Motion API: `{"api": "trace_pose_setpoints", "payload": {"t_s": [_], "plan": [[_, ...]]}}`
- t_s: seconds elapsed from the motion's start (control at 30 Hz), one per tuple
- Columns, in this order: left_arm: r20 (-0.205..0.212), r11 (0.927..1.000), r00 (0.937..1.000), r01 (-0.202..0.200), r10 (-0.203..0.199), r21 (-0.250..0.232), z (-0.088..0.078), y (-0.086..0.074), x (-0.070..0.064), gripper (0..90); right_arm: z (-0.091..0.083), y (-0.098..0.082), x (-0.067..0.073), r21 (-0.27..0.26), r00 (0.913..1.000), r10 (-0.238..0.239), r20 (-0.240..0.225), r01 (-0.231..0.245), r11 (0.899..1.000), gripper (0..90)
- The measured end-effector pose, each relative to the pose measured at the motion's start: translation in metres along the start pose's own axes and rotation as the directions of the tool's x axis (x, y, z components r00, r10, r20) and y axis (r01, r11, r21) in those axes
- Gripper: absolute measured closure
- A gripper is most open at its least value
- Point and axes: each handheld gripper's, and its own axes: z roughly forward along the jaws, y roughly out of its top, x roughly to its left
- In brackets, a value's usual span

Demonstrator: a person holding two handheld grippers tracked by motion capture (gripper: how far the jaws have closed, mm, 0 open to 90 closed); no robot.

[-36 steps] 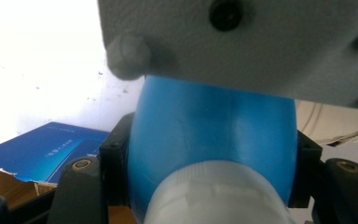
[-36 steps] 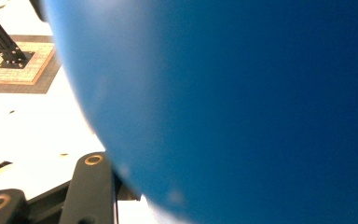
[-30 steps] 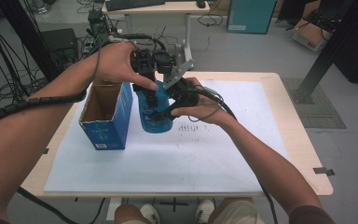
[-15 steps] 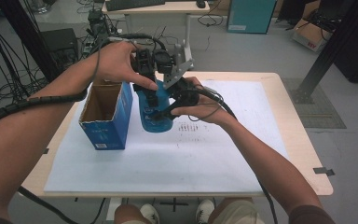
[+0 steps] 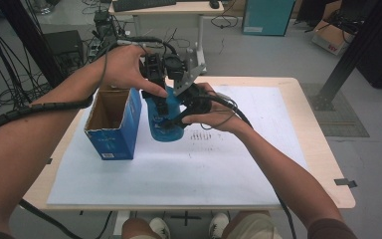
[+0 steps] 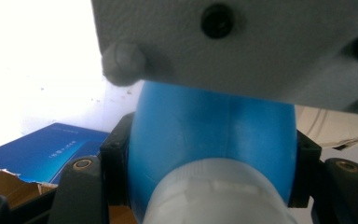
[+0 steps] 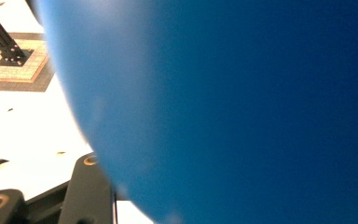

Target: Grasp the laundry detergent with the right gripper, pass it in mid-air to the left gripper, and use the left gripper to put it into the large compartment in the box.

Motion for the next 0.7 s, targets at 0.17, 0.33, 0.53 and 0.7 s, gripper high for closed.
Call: {"api": "trace_pose_setpoints", "payload": {"t_s": [0.17, 0.33, 0.53, 0.7], "plan": [[0.000, 1.0000, 1.0000, -0.003, 0.003, 0.000, 0.0005, 0.0004, -0.0003, 37.2, -0.0002, -0.0002, 0.0006, 0.004, 1.0000, 0.006, -0.003, -0.006, 1.000, 42.7], [-0.002, 1.0000, 1.0000, -0.009, 0.009, 0.001, 0.0004, 0.0005, -0.0005, 37.2, -0.0006, -0.0002, 0.0008, 0.003, 1.0000, 0.006, -0.006, -0.006, 1.000, 42.6], [0.000, 1.0000, 1.0000, -0.007, 0.007, 0.001, -0.0001, 0.0003, -0.0010, 37.3, -0.0004, 0.0001, 0.0012, 0.001, 0.9999, 0.006, -0.009, -0.006, 1.000, 42.5], [0.003, 0.9999, 1.0000, -0.009, 0.009, 0.006, 0.0003, 0.0000, -0.0011, 37.4, 0.0001, -0.0001, 0.0011, 0.003, 1.0000, 0.000, -0.008, 0.000, 1.000, 42.4]]}}
